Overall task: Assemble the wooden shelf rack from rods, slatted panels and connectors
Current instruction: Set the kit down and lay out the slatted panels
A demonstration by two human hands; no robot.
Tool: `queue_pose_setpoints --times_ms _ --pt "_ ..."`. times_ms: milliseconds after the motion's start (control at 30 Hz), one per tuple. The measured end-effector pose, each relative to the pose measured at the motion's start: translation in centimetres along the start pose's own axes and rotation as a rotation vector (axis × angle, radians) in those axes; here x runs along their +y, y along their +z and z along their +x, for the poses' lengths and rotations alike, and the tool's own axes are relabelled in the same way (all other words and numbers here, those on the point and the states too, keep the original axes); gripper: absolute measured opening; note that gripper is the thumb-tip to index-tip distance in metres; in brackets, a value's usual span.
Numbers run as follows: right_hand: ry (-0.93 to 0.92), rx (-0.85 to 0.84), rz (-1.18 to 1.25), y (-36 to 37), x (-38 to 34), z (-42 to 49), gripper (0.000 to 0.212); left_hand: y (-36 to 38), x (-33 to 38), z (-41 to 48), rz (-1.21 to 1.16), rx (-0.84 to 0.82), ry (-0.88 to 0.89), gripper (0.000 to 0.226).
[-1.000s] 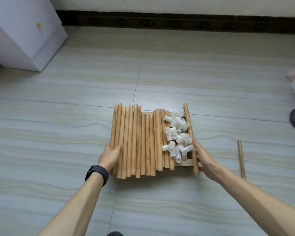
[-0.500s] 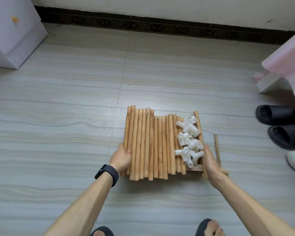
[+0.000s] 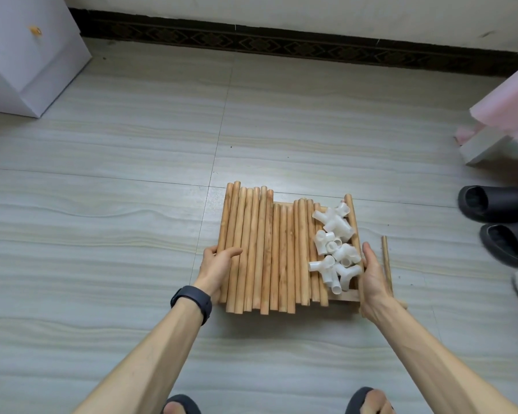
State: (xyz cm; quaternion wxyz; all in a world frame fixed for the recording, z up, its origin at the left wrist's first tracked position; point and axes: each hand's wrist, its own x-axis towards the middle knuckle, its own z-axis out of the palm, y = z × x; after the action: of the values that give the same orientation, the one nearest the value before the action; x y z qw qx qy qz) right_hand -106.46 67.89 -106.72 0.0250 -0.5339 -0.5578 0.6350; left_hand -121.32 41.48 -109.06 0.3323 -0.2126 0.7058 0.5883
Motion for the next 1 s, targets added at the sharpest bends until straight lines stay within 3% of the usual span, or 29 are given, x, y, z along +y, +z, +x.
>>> queue_pose_setpoints --times_ms 267,567,700,867,1000 --pt "-0.056 -0.044 0.007 1.7 -1.0 -1.7 0.090 -1.9 0.7 -0.5 -0.042 0.026 0.027 0.068" --pt "-0.044 -0.065 0.028 3.5 -0.7 -3.9 0.080 -5.0 -0.1 -1.4 -0.004 0.096 0.032 0.071" --pt "-0.095 -0.141 -0.016 5.0 0.2 -4.6 0.061 -7.3 -1.2 -1.6 -0.060 0.146 0.022 0.051" --pt "-0.059 -0.307 -0.090 8.4 0.2 -5.7 0.065 -12.1 -0.9 -2.4 -0.093 0.226 0.043 0.019" --pt "-0.081 -0.430 -0.166 12.4 -1.2 -6.0 0.041 -17.2 -0.6 -3.0 -0.131 0.310 0.054 0.008"
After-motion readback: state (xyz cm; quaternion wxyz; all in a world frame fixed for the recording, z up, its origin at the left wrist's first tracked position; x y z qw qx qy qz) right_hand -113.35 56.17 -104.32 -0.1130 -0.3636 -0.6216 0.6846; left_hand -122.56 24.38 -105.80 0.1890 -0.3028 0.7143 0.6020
